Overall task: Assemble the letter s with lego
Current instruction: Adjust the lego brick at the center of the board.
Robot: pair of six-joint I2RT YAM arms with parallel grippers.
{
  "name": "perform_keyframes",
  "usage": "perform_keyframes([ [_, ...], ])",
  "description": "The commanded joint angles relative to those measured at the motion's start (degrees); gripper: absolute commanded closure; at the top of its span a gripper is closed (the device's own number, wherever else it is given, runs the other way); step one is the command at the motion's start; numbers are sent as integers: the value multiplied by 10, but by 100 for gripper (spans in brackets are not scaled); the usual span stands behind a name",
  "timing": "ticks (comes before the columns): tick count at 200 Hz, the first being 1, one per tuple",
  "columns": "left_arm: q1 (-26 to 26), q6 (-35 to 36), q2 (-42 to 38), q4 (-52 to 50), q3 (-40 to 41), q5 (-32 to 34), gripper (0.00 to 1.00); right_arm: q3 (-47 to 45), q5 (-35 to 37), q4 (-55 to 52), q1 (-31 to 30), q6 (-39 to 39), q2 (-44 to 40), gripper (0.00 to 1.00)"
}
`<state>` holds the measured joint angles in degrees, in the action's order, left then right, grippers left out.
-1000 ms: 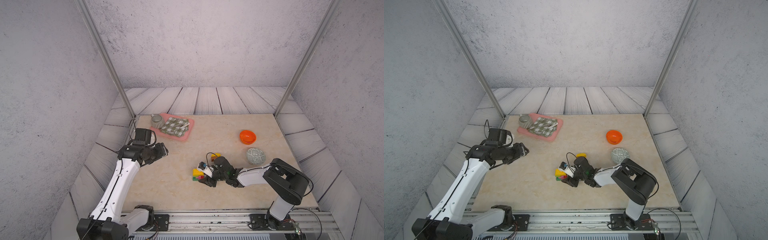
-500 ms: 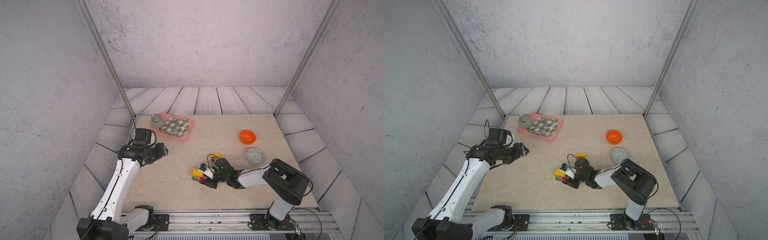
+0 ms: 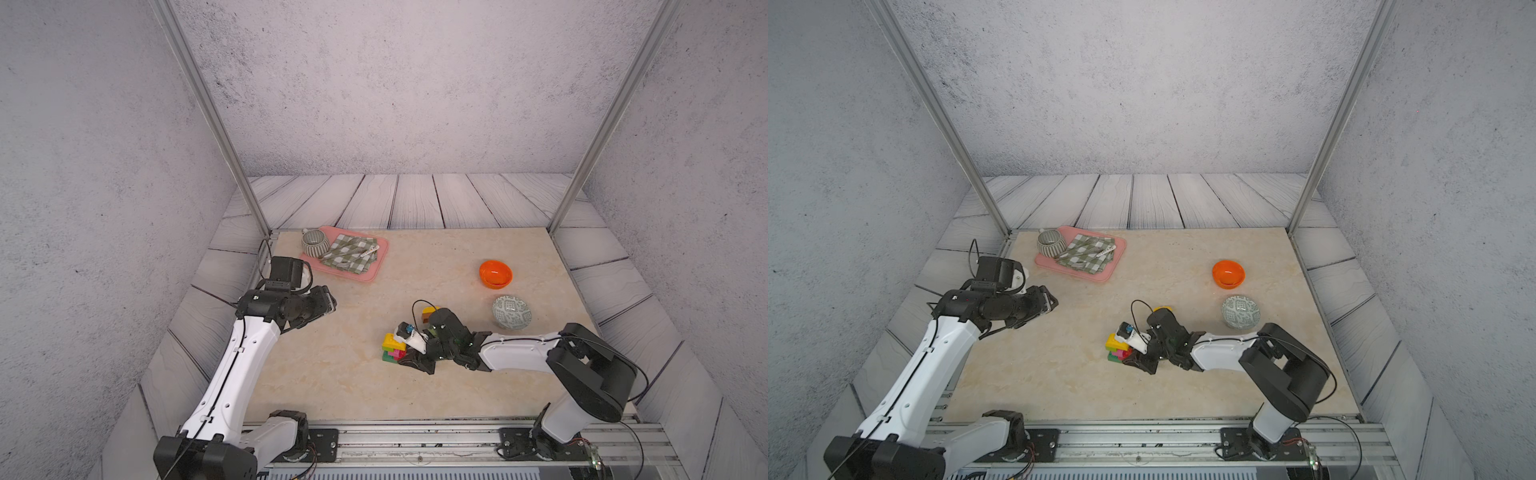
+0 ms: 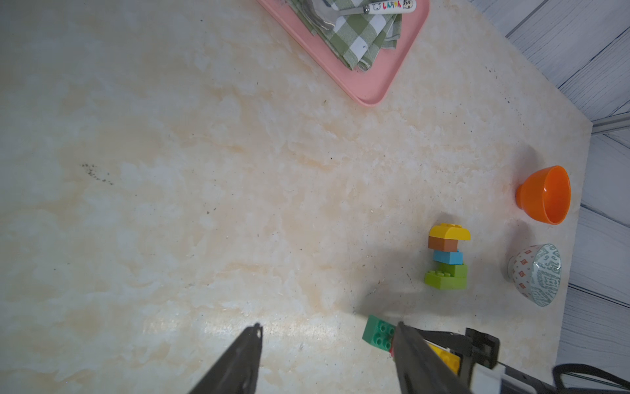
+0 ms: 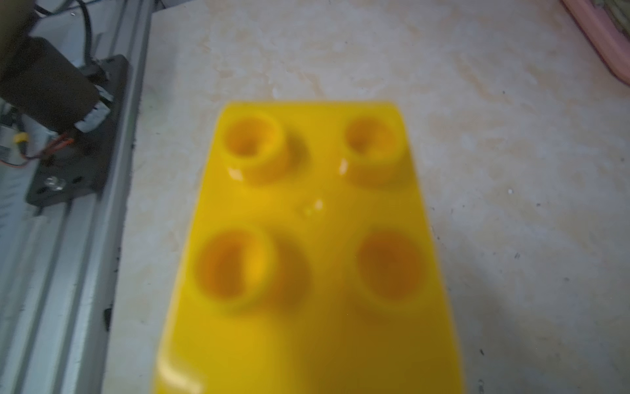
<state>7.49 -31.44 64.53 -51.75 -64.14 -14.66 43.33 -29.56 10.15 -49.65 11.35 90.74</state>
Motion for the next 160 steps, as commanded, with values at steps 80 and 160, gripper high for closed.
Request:
perform_keyframes([
  [80, -7, 13, -19, -31, -60, 11, 33, 401, -285, -564, 100, -33, 158, 72],
  [160, -6, 12, -23, -34, -61, 14, 33, 498, -315, -573, 106, -100, 312, 72],
])
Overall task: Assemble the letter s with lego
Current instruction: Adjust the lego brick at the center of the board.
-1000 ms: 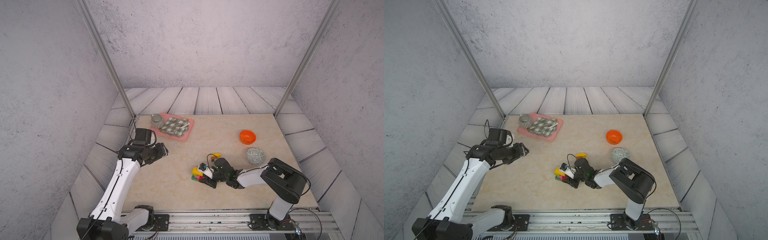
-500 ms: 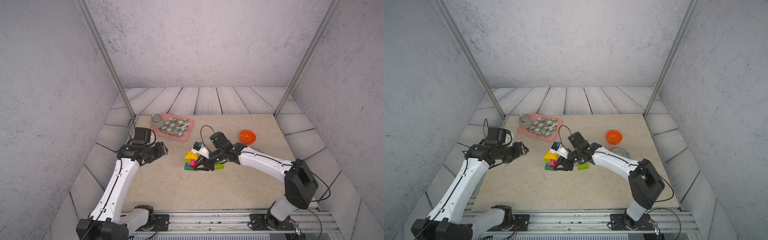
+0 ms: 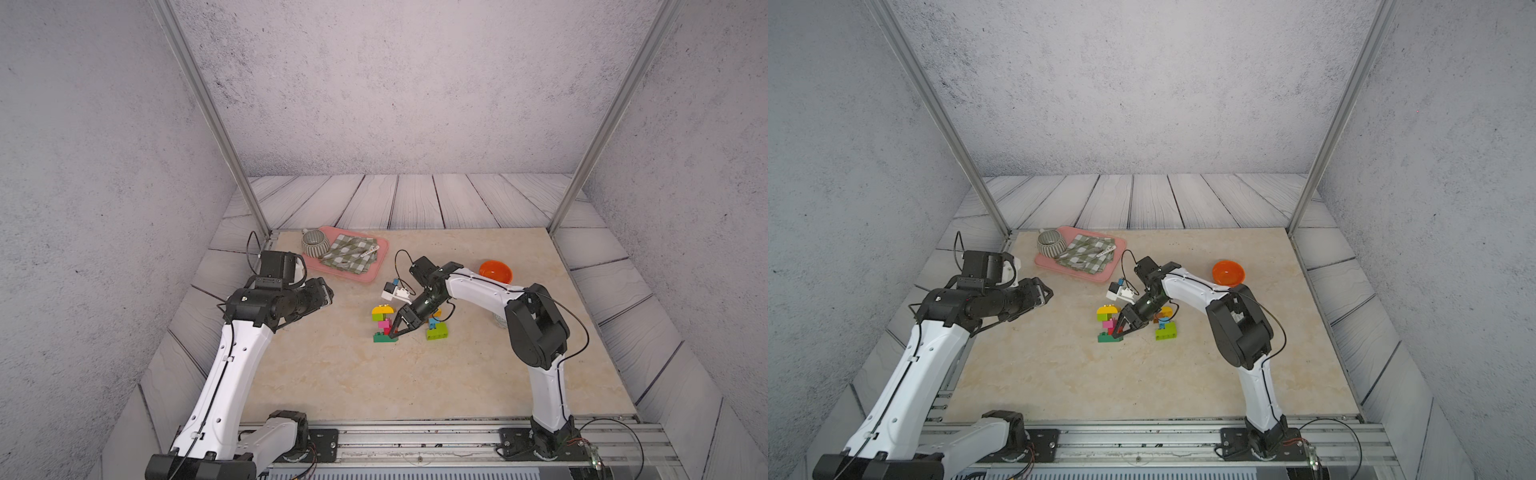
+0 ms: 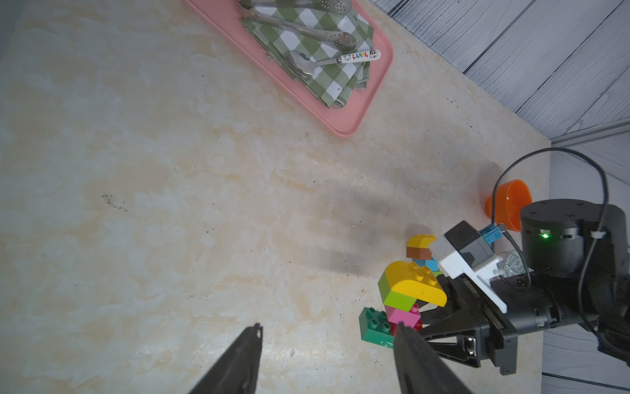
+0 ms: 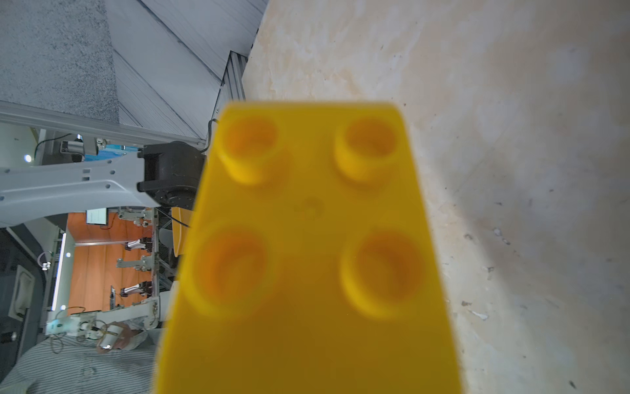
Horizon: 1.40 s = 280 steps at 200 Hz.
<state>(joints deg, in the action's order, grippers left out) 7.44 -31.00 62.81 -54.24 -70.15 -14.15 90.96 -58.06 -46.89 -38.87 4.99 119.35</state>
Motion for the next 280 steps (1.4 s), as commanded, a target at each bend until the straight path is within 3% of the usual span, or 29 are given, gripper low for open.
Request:
perform_keyframes([
  [1, -6, 7, -6, -9, -1, 9, 33, 21, -30, -2, -2, -37, 26, 72],
  [38, -7, 7, -7, -10, 2, 9, 33, 59, -16, -18, -2, -60, 93, 72],
  [109, -7, 7, -9, -11, 5, 11, 33, 67, 6, 2, 4, -92, 136, 68],
  [147, -7, 7, -10, -13, 5, 12, 33, 62, 17, 2, 12, -100, 135, 50],
  [174, -7, 5, -12, -13, 5, 11, 33, 55, 17, 5, 13, -101, 125, 43],
  [239, -7, -4, -8, -13, -6, 11, 33, 44, 82, -68, 23, -78, 36, 30],
  [280, -7, -18, 2, 21, -6, 15, 33, 18, 225, -149, 46, -52, -86, 25],
])
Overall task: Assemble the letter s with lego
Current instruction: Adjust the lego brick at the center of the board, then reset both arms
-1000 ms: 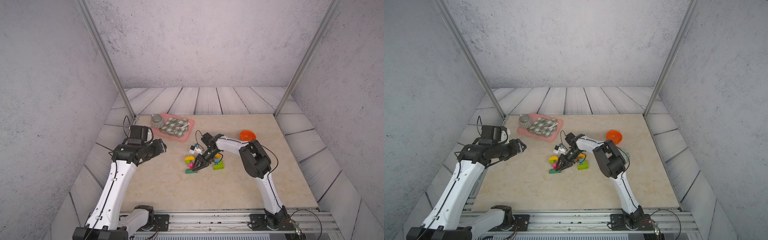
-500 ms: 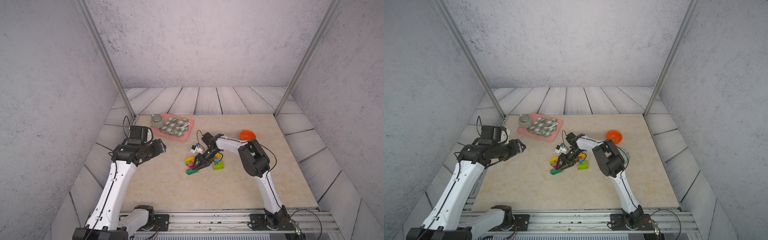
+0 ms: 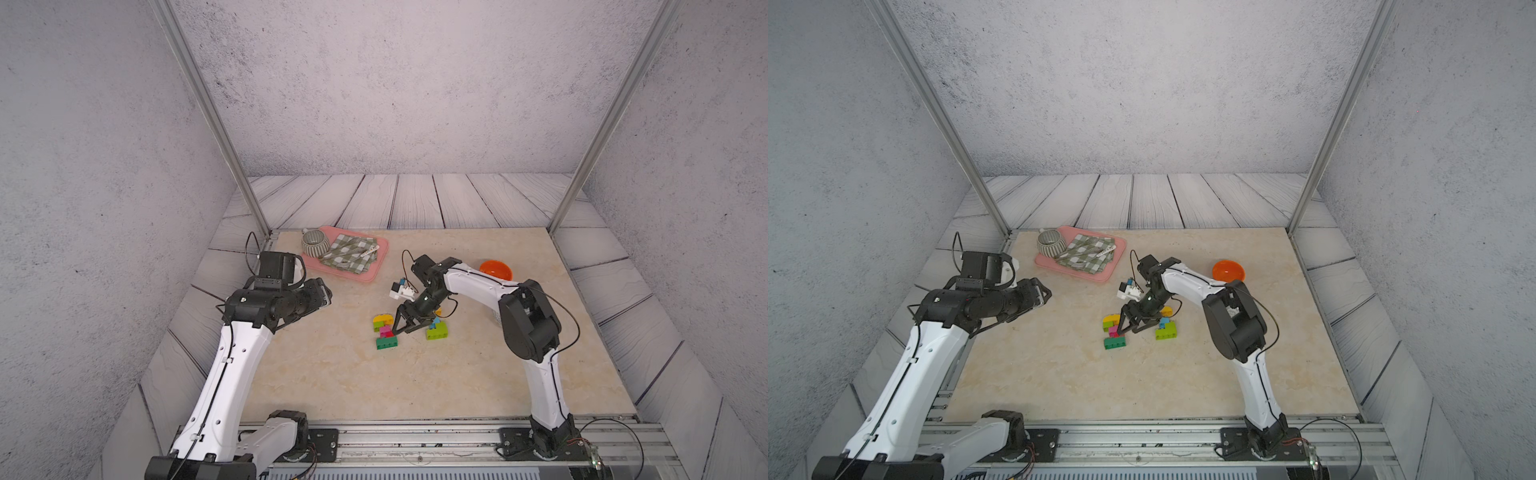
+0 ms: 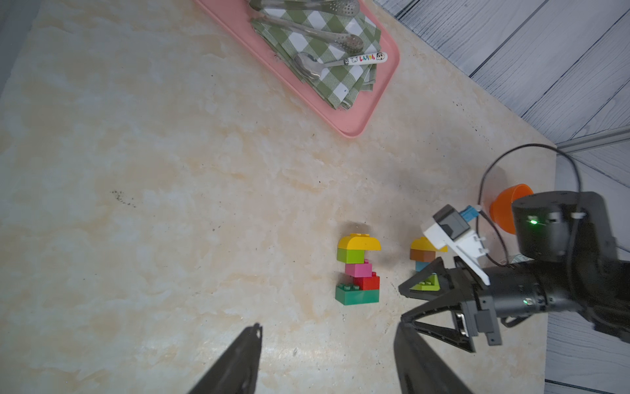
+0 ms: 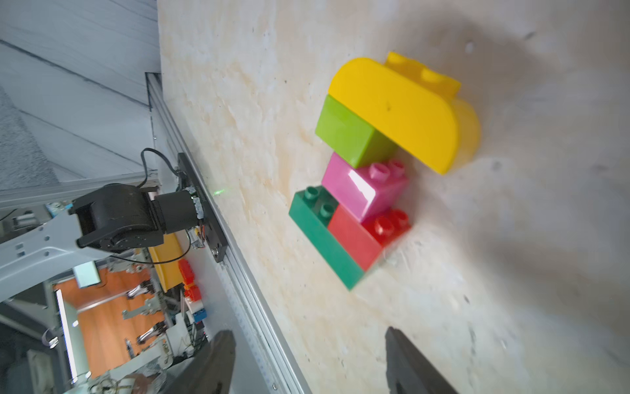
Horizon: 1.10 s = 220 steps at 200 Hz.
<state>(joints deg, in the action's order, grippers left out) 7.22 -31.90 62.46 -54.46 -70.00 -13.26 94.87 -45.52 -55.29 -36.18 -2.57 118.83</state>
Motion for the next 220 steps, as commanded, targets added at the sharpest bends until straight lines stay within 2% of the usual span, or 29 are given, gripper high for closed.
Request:
perform_keyframes([
  [1, -5, -9, 6, 25, -8, 6, 32, -23, 103, -64, 20, 23, -86, 25],
  [16, -4, -16, 5, 75, 14, 15, 30, -59, 187, -17, 42, 12, -169, 24],
  [29, -3, -26, 2, 136, 45, 47, 28, -140, 275, 98, 61, 15, -275, 22],
  [42, -1, -31, 0, 209, 92, 78, 28, -284, 402, 262, 75, 22, -405, 17],
  [57, 4, -23, -1, 280, 151, 122, 28, -447, 499, 461, 96, 60, -536, 11],
  [68, 7, -11, -3, 325, 188, 156, 28, -542, 598, 572, 110, 70, -598, 6],
  [80, 9, -3, -15, 386, 236, 194, 28, -603, 679, 633, 130, 87, -630, 5],
  [92, 10, 10, -37, 450, 286, 231, 27, -640, 723, 668, 156, 83, -632, 5],
  [106, 12, 31, -64, 513, 335, 270, 27, -649, 732, 681, 185, 42, -609, 5],
  [122, 12, 66, -83, 559, 371, 309, 26, -671, 774, 759, 195, 49, -547, 5],
  [132, 11, 91, -88, 570, 381, 335, 25, -684, 775, 809, 208, 41, -506, 5],
  [154, 11, 124, -91, 591, 404, 413, 15, -716, 773, 948, 228, 24, -408, 5],
  [162, 11, 135, -91, 611, 418, 442, 9, -719, 790, 998, 230, 41, -379, 6],
  [188, 8, 189, -81, 725, 471, 460, 3, -731, 748, 1058, 269, 5, -336, 7],
  [195, 7, 199, -70, 754, 482, 460, 3, -731, 736, 1042, 276, -2, -340, 7],
  [206, 4, 217, -40, 806, 497, 463, 1, -735, 702, 1030, 292, -15, -350, 8],
  [220, -5, 234, 13, 868, 508, 468, 1, -753, 679, 1085, 305, -19, -315, 8],
])
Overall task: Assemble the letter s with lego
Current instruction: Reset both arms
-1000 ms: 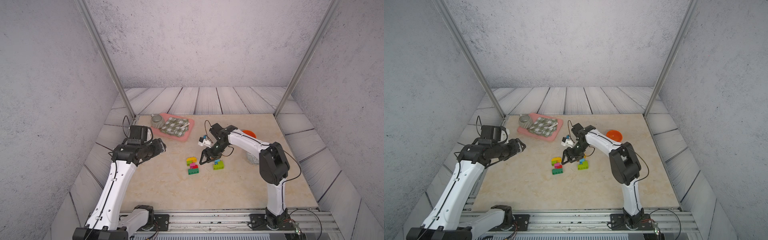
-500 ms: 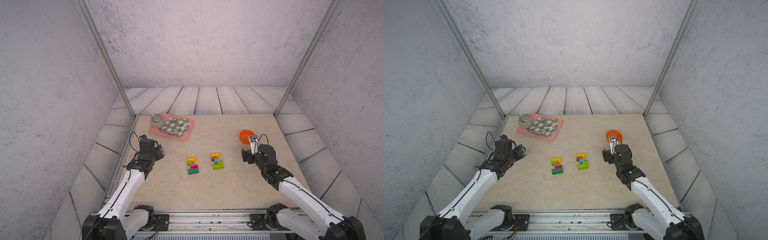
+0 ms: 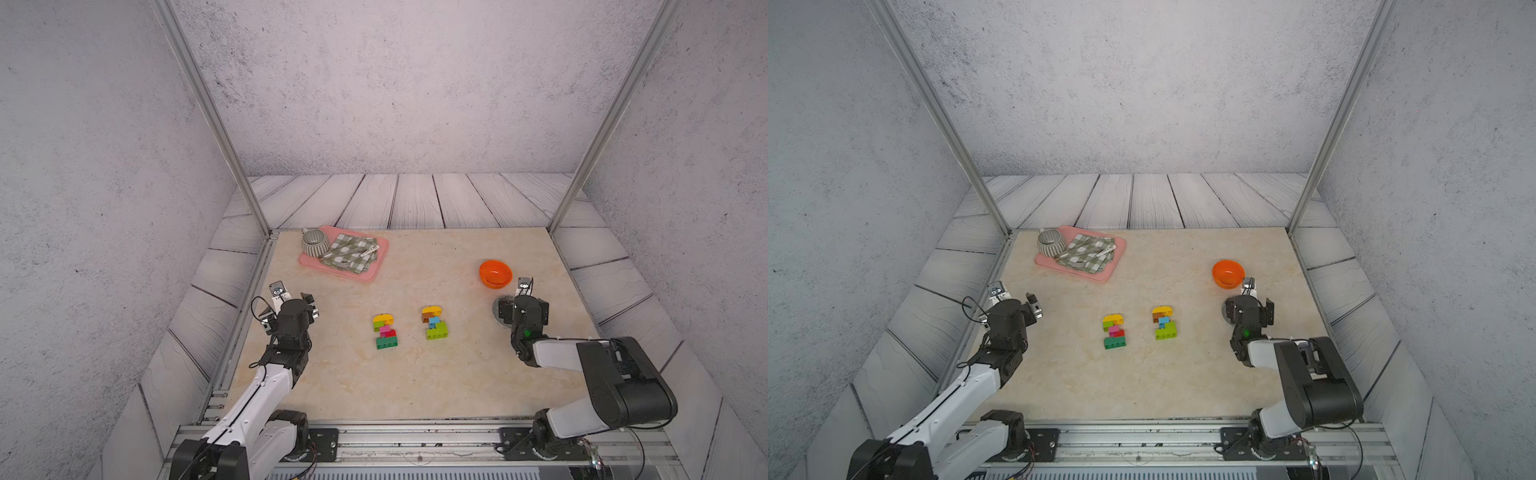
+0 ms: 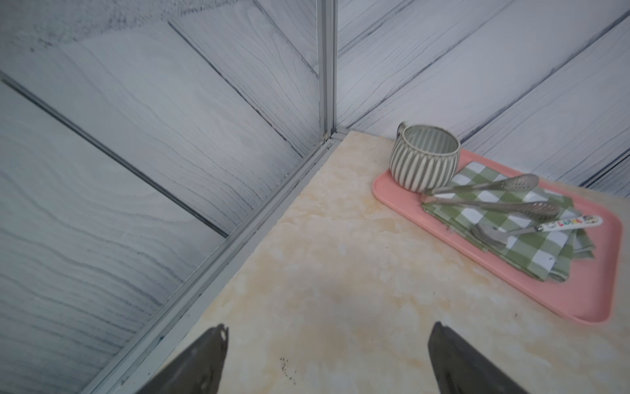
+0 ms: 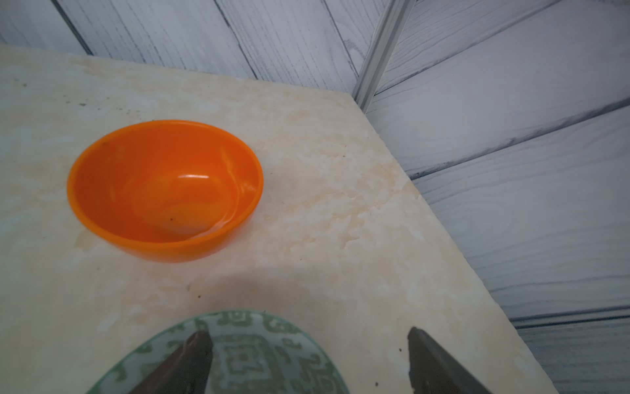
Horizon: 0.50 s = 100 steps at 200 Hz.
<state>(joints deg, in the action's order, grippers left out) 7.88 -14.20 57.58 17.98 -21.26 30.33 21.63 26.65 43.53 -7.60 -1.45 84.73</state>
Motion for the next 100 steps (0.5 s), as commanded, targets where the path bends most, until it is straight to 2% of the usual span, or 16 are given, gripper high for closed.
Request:
perform_keyframes([
  [1, -12, 58, 66, 148, 21, 32, 1, -22, -43, 108, 20, -29, 30, 8],
  [11, -19, 62, 106, 196, 28, 29, 1, -29, -47, 166, 22, -19, 50, 7],
  [30, -25, 83, 160, 277, 33, 14, 1, 6, -62, 62, 24, -28, 27, 5],
  [37, -31, 81, 170, 281, 30, -8, 1, 24, -71, 29, 25, -25, 31, 1],
  [51, -50, 60, 221, 325, 29, -38, 1, 33, -73, 14, 28, -28, 34, 1],
  [62, -60, 71, 260, 383, 26, -66, 1, 35, -73, 8, 29, -30, 34, 1],
  [68, -61, 77, 263, 366, 16, -83, 1, 35, -73, 11, 29, -31, 34, 1],
  [83, -65, 81, 250, 252, -26, -132, 1, 36, -74, 8, 30, -31, 33, 1],
  [93, -67, 87, 284, 281, -26, -148, 1, 35, -74, 9, 30, -31, 33, 1],
  [100, -68, 96, 322, 361, -17, -142, 1, 34, -75, 9, 30, -31, 33, 1],
])
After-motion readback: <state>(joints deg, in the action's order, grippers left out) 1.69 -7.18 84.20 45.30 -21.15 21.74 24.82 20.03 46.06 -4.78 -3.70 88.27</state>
